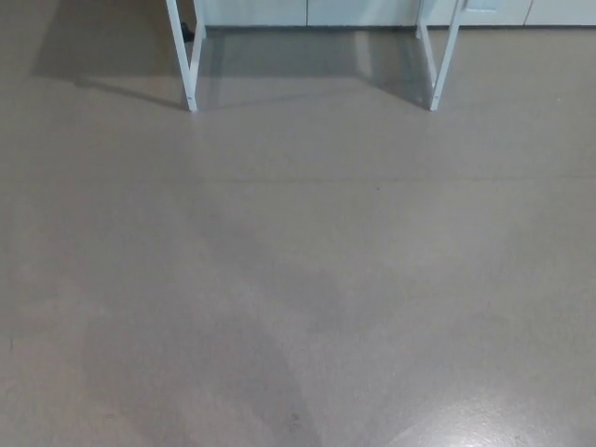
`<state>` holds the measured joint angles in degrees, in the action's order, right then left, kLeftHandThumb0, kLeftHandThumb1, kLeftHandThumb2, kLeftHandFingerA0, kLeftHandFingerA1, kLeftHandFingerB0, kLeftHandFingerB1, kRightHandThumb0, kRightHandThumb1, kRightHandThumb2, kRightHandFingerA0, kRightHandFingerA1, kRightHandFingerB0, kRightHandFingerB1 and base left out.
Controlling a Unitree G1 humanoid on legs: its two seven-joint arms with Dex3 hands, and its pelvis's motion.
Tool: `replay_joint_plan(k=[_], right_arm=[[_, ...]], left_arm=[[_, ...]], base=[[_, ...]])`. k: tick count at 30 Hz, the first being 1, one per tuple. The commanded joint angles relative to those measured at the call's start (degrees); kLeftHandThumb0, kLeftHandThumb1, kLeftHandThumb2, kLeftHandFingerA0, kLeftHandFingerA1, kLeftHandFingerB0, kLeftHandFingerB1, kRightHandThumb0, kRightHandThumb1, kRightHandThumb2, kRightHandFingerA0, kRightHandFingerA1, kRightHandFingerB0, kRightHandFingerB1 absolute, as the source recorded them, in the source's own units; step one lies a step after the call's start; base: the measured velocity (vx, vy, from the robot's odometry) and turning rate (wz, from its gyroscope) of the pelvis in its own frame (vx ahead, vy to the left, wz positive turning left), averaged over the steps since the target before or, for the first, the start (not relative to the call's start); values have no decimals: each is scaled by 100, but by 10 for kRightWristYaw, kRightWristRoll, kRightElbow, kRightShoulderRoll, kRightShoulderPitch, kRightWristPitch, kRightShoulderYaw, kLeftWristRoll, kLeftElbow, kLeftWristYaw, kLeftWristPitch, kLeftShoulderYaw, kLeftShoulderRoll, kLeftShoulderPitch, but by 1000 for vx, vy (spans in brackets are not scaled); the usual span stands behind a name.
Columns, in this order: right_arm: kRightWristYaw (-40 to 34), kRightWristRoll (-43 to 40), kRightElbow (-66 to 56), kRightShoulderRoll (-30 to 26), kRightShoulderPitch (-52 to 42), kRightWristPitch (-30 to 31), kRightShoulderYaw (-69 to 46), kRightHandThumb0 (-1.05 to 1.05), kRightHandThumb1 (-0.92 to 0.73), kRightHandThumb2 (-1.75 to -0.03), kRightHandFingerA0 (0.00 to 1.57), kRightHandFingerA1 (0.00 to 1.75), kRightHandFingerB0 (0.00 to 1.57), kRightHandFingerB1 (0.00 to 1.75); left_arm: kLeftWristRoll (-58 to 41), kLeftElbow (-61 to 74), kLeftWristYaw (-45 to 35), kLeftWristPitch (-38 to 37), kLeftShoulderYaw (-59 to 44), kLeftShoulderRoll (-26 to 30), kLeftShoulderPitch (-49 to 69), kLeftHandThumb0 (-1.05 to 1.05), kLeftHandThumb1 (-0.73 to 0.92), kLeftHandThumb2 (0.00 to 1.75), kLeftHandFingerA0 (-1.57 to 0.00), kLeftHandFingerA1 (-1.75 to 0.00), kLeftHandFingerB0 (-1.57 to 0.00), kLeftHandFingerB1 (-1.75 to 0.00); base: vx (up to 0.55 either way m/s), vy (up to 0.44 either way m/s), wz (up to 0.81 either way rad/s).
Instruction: The robot walk towards a table in front and pick up a black pencil case on the left hand side and put the pencil case into a small container on the right hand side
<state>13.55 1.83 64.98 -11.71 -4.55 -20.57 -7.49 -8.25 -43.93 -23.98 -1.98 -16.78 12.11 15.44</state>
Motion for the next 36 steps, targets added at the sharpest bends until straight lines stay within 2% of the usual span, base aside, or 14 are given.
replay_joint_plan(k=[1, 8, 14, 19, 25, 31, 36], right_arm=[[-1, -1, 6, -12, 3, -9, 3, -58, -47, -55, 88, 57, 63, 49], [-4, 2, 4, -15, 1, -13, 9, -57, -48, -55, 86, 56, 63, 48], [-9, 2, 9, -16, 8, -4, 11, -57, -49, -56, 88, 55, 63, 48], [-9, 2, 8, -16, 7, -4, 13, -57, -49, -56, 89, 55, 63, 48], [-8, -2, 8, -16, 9, 1, 11, -56, -50, -56, 87, 54, 63, 48], [-8, -1, 9, -17, 8, -6, 13, -56, -49, -56, 89, 55, 63, 48], [-18, 3, 6, -17, 7, -7, 19, -57, -49, -56, 90, 53, 62, 47]], left_arm=[[-10, -3, -9, -16, 0, 11, 0, -22, 53, 56, -29, -41, -25, -32], [-1, 5, 7, -10, 8, 12, -1, -21, 53, 55, -31, -40, -25, -31], [-2, 5, 6, -8, 12, 14, -5, -23, 54, 56, -29, -39, -25, -32], [-1, 9, 12, -7, 15, 15, -4, -23, 54, 56, -31, -40, -27, -32], [-3, 16, 11, -7, 18, 15, -4, -25, 52, 60, -26, -42, -26, -35], [0, 22, 20, -2, 23, 16, -2, -22, 54, 56, -32, -40, -26, -32], [-3, 18, 18, -3, 22, 17, -5, -22, 53, 56, -31, -40, -27, -32]], base=[[-234, -21, 32], [-56, 52, 0], [141, 371, -17], [161, 126, 3], [151, -81, 11], [166, -329, 18], [147, -70, -5]])
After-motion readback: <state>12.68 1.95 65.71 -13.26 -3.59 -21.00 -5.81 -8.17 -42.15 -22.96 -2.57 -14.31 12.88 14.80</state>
